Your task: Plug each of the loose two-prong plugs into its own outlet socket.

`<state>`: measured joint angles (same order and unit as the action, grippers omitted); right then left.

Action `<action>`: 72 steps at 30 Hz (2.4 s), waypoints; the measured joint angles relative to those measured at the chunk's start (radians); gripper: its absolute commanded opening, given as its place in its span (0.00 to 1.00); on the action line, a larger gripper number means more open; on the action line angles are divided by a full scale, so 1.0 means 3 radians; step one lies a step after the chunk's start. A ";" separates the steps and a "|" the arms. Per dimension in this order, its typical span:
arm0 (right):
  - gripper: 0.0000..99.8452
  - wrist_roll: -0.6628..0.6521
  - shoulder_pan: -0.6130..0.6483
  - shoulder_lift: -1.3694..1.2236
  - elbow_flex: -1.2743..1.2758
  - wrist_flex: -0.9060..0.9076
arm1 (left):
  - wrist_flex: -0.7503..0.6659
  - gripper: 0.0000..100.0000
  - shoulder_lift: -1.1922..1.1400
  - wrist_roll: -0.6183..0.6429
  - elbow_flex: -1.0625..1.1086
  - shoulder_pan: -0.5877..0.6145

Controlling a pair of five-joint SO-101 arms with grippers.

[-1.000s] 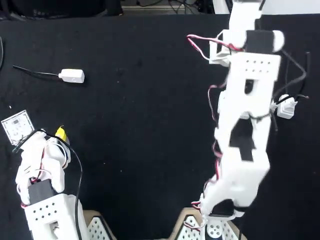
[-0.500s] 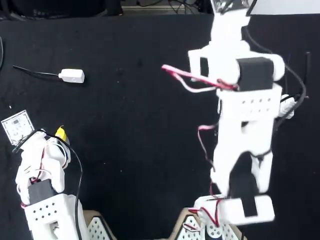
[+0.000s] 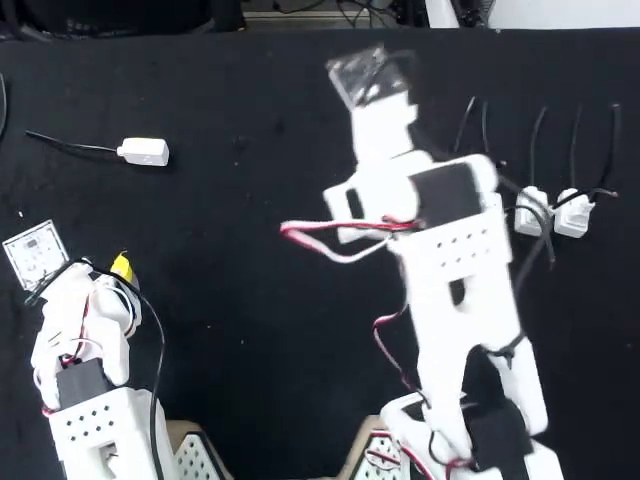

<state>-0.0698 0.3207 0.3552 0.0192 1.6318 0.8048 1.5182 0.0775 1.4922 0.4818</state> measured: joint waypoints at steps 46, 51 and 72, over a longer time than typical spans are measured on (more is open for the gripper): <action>0.21 0.0010 0.0235 0.0384 0.3601 -0.3360 | -0.0082 0.26 -0.3416 0.0051 -0.3222 -0.0506; 0.21 0.0010 0.0235 0.0384 0.3601 -0.3360 | -0.0082 0.26 -0.4496 0.0368 -0.3964 -0.0563; 0.21 0.0010 0.0235 0.0384 0.3601 -0.3360 | 0.0113 0.26 -0.6946 0.1601 -0.5994 -0.0660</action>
<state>-0.0667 0.3913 0.4703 1.0994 0.6237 0.8385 -0.5654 0.5577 -0.3061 0.2839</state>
